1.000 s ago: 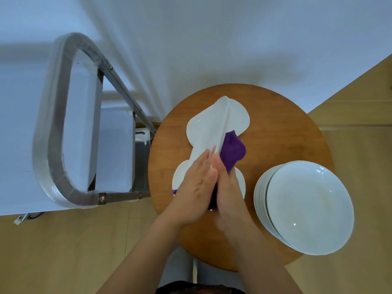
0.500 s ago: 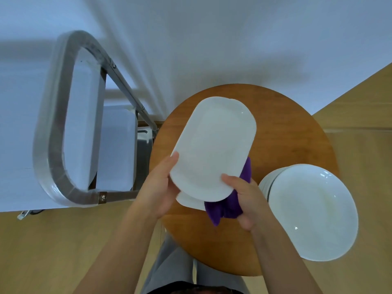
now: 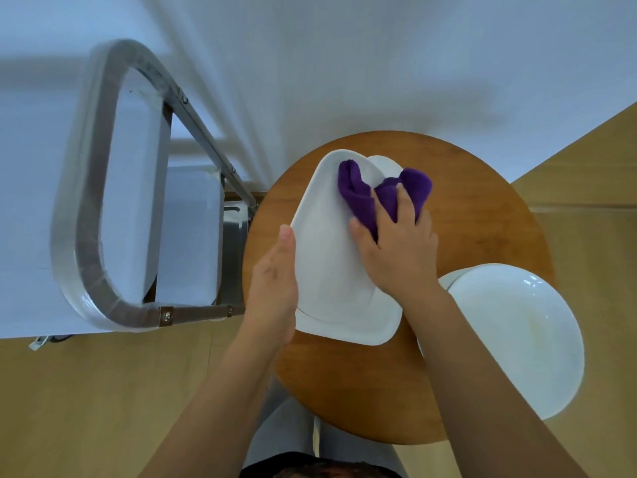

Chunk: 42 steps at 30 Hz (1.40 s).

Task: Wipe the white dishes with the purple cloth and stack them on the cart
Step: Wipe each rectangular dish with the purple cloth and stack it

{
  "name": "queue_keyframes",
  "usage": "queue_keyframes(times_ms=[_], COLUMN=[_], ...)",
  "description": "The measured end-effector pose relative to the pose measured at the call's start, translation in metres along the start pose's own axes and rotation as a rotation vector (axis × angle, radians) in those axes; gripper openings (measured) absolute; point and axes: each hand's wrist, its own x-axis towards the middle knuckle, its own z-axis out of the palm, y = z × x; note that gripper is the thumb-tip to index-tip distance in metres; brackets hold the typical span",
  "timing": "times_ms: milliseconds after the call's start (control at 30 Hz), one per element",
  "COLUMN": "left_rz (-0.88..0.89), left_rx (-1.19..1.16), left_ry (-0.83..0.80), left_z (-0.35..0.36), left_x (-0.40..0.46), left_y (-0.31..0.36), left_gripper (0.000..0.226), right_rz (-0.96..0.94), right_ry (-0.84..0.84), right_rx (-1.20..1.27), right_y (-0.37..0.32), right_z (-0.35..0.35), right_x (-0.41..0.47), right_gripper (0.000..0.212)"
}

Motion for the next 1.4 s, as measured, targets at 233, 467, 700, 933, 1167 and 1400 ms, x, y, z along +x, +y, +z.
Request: queue_keyframes(times_ms=[233, 467, 700, 933, 1167, 1400], left_rz=[-0.053, -0.123, -0.177, -0.126, -0.032, 0.162], left_rx=[-0.169, 0.072, 0.187, 0.406, 0.502, 0.886], left_ry=[0.036, 0.093, 0.075, 0.06, 0.147, 0.138], left_z=[0.003, 0.017, 0.053, 0.073, 0.075, 0.061], left_x=[0.018, 0.075, 0.135, 0.178, 0.191, 0.206], left_y=[0.002, -0.009, 0.004, 0.003, -0.011, -0.031], left_gripper=[0.044, 0.032, 0.035, 0.045, 0.05, 0.044], right_rz=[-0.07, 0.104, 0.86, 0.951, 0.996, 0.946], right_ry=[-0.063, -0.274, -0.031, -0.108, -0.061, -0.052], right_rx=[0.197, 0.567, 1.111, 1.121, 1.128, 1.125], right_y=[-0.021, -0.007, 0.034, 0.041, 0.047, 0.049], right_z=[0.026, 0.034, 0.014, 0.016, 0.02, 0.023], right_x=[-0.067, -0.066, -0.027, -0.006, -0.001, 0.001], right_gripper=[0.054, 0.043, 0.023, 0.027, 0.028, 0.026])
